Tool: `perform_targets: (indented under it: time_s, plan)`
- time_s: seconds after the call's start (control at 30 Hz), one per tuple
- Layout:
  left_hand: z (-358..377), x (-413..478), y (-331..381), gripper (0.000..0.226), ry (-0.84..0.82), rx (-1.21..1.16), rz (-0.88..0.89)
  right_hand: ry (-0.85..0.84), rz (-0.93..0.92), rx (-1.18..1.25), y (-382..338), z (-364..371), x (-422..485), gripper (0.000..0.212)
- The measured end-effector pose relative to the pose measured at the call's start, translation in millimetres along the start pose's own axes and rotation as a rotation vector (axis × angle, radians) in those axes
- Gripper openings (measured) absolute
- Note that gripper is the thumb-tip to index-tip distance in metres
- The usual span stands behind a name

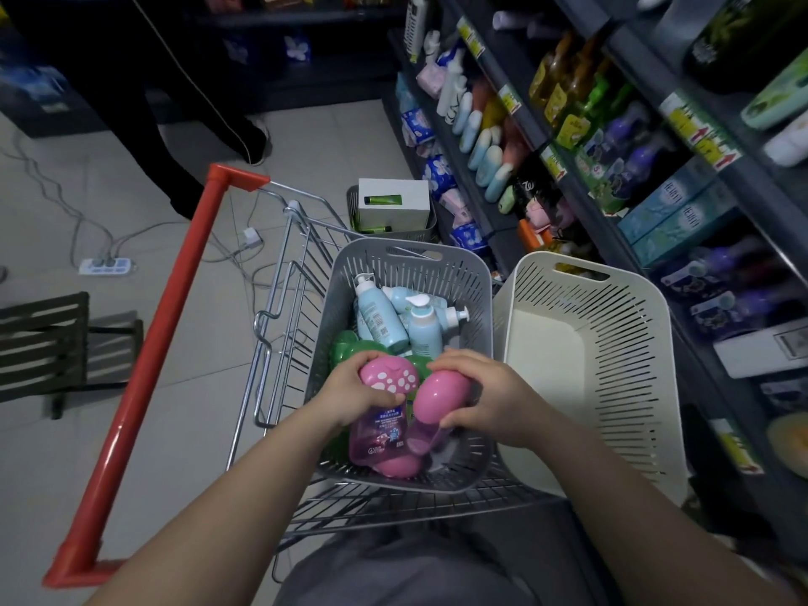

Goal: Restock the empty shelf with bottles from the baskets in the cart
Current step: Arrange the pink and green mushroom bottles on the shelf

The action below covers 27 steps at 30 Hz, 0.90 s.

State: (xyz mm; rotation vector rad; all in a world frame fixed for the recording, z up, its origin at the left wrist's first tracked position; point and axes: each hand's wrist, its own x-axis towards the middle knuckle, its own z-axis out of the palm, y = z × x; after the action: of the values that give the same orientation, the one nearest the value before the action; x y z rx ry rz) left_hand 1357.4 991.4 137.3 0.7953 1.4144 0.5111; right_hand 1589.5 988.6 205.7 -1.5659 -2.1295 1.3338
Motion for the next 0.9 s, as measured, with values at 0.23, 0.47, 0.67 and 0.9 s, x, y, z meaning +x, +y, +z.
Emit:
perform_targets:
  time_s: [0.23, 0.47, 0.67, 0.9]
  plan:
    - [-1, -3, 0, 0.066, 0.009, -0.080, -0.046, 0.063, 0.005, -0.223, 24, 6, 6, 0.069]
    - [0, -1, 2, 0.065, -0.013, -0.109, -0.047, -0.147, -0.067, -0.528, 37, 26, -6, 0.065]
    - [5, 3, 5, 0.062, -0.042, -0.100, -0.040, 0.017, 0.044, -0.676, 19, 64, -12, 0.065]
    - [6, 7, 7, 0.065, -0.107, -0.046, -0.028, 0.383, 0.093, -0.254, 8, 67, -7, 0.034]
